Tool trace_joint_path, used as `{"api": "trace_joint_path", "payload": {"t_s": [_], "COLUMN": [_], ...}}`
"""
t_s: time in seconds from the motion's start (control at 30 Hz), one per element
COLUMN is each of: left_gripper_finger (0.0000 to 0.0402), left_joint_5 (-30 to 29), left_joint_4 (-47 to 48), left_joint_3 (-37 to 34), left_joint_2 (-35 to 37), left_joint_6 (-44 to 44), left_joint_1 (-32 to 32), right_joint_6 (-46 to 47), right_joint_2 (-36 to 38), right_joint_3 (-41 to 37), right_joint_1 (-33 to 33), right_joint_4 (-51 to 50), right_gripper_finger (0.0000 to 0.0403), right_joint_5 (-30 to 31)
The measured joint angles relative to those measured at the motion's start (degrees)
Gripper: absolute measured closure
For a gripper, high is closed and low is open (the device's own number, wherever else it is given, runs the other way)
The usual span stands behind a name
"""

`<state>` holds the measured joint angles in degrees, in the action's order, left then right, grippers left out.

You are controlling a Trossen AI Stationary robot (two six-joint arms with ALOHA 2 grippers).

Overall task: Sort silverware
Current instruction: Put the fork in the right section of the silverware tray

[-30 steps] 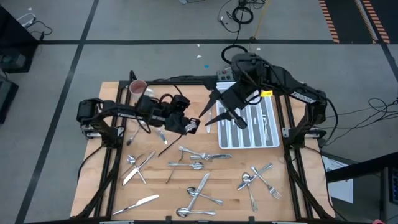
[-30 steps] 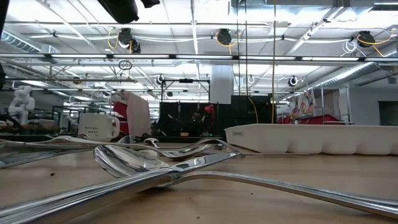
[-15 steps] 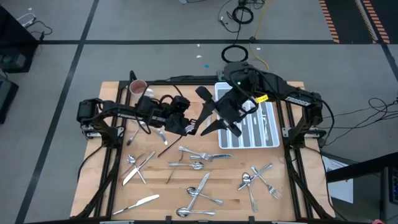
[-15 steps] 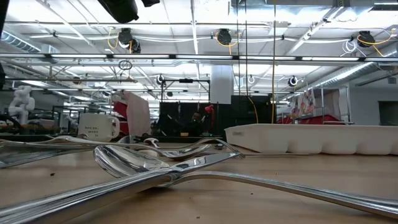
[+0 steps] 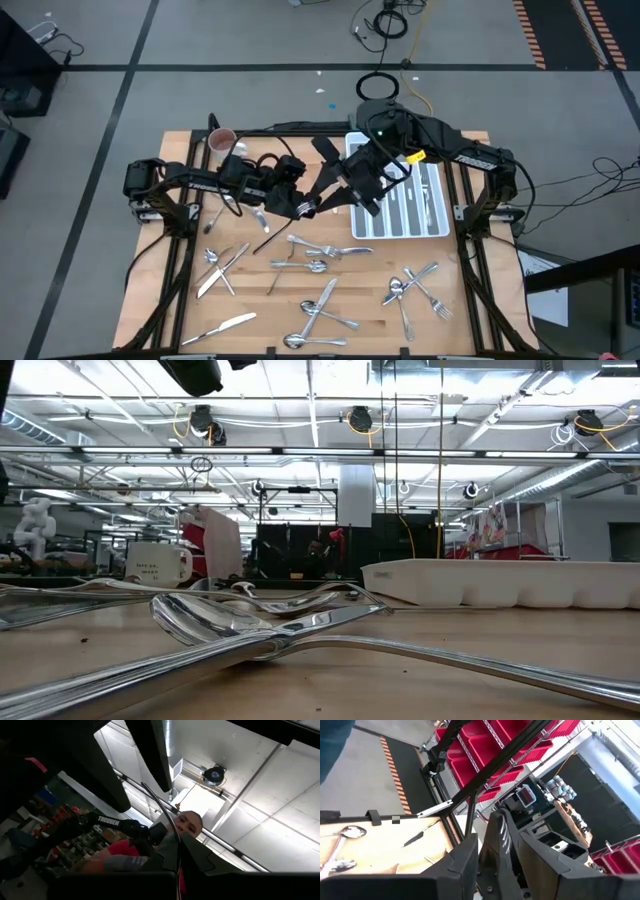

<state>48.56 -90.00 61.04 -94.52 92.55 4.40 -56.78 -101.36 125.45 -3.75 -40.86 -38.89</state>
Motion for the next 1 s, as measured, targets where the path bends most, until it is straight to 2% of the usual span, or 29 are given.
{"api": "trace_joint_path", "payload": {"t_s": [0.13,0.43,0.7,1.0], "left_gripper_finger": [0.0396,0.0396,0.0396,0.0396], "left_joint_5": [0.0,-0.04,0.12,0.7], "left_joint_4": [0.0,-0.06,0.04,0.04], "left_joint_3": [0.0,0.0,0.02,0.04], "left_joint_2": [0.0,0.02,0.02,0.02], "left_joint_6": [-0.01,-0.31,-1.4,-1.4], "left_joint_1": [0.0,0.02,0.02,0.07], "right_joint_6": [-1.47,-1.1,-1.05,4.22], "right_joint_2": [0.02,-0.76,-3.39,-2.19], "right_joint_3": [0.0,0.02,0.0,0.0], "right_joint_1": [-0.04,-0.74,-0.77,-0.99], "right_joint_4": [0.89,2.58,3.48,2.69], "right_gripper_finger": [0.0286,0.0344,0.0366,0.0398], "right_joint_5": [-0.04,-0.17,-0.13,0.04]}}
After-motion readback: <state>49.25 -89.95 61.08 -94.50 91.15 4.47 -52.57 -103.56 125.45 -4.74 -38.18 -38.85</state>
